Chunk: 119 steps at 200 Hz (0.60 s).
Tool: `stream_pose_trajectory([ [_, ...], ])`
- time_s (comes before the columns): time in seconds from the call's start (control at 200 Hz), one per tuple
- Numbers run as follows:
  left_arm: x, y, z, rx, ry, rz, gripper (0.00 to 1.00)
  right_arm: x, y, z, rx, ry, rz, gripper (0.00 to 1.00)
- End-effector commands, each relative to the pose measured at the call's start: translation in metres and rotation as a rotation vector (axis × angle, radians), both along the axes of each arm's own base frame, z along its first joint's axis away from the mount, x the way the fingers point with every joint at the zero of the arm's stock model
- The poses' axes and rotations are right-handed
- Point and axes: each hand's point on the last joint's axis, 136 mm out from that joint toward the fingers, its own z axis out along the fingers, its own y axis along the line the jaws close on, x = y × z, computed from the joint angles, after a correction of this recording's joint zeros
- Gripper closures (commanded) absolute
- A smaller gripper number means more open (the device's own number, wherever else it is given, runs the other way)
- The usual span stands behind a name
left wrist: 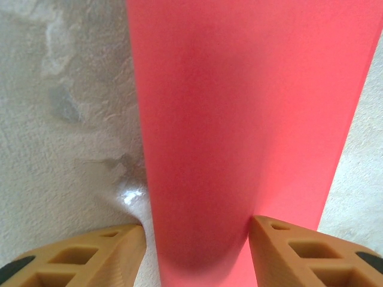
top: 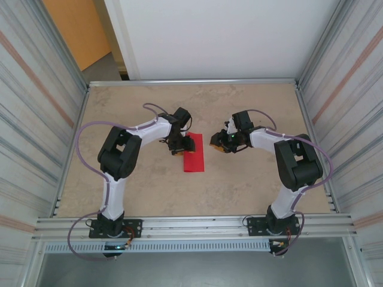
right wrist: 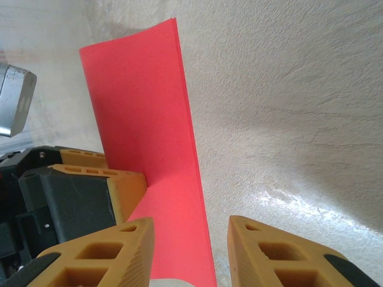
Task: Fold a paper plane with a square sheet of paper (pick it up from the middle)
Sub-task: Hold the square sheet of paper at the center of the table.
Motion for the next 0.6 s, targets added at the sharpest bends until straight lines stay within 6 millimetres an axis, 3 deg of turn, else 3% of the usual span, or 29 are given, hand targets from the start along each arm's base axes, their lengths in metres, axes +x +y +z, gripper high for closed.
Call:
stream_pose_trajectory([
  [0.0,-0.05,0.031,-0.09,0.183,0.19,-0.031,0.47,-0.004,0.006,-0.001,0.009,-0.001,0.031,0.63],
  [0.591,-0.055,0.03,-0.098,0.182,0.215,-0.054,0.46,-0.011,0.057,-0.005,0.074,-0.003,0.167,0.69],
])
